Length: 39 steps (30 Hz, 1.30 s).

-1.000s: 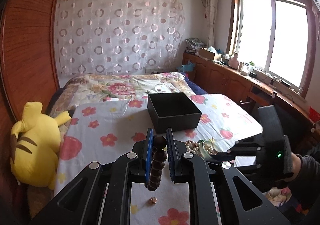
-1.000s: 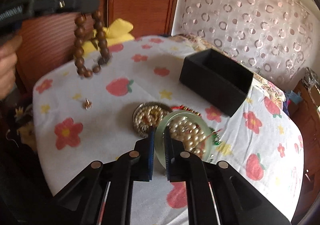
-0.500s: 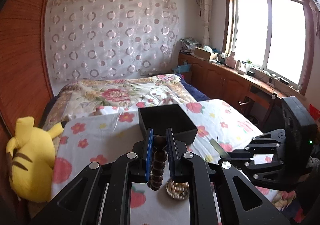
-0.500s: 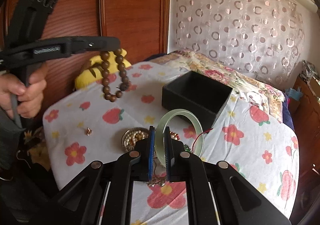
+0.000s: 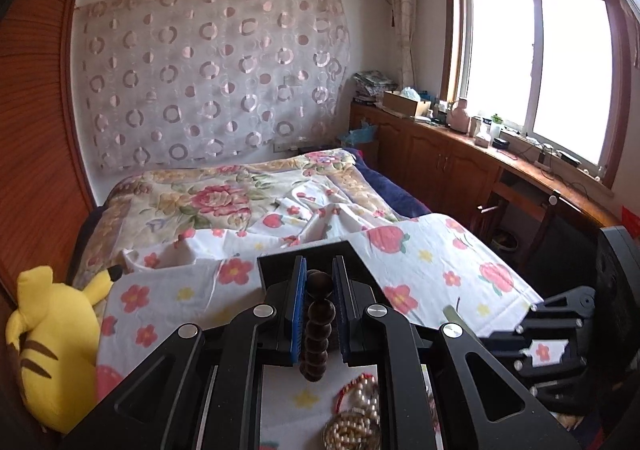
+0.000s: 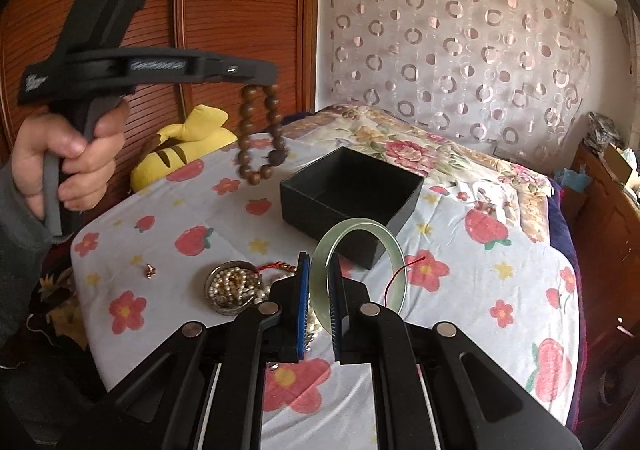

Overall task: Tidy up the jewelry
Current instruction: 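Carry the bead bracelet into the black box with the left tool while the right tool grasps the jade bangle, then lower the jade bangle into the black box and open the right tool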

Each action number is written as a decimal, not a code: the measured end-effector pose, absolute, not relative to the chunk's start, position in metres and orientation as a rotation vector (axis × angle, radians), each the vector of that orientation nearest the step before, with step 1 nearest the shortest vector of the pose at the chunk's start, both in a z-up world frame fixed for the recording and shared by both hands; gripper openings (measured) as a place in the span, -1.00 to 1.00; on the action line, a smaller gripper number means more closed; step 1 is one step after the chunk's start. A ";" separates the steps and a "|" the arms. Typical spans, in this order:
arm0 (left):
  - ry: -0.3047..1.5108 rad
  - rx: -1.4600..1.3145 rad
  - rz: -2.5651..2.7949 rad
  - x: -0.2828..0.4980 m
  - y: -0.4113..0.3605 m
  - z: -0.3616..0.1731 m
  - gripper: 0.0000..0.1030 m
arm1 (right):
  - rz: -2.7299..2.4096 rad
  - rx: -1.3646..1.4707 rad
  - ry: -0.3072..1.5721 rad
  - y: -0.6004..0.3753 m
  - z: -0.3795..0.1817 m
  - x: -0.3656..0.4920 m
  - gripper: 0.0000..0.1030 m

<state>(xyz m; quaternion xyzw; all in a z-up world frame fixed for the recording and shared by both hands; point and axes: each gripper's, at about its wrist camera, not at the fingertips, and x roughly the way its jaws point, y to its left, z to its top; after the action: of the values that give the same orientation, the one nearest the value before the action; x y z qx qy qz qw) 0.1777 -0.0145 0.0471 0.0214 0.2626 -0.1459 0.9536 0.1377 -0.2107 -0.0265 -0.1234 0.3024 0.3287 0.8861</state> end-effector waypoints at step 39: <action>0.606 -0.009 -0.134 0.180 0.051 -0.031 0.85 | 0.676 -0.293 0.713 -0.132 -0.058 0.271 -0.72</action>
<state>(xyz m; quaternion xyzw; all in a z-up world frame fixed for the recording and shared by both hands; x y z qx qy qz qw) 0.1797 0.0510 -0.0310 -0.0045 0.2982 -0.0661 0.9522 0.2711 -0.1322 -0.0581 -0.1402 0.3412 0.3234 0.8714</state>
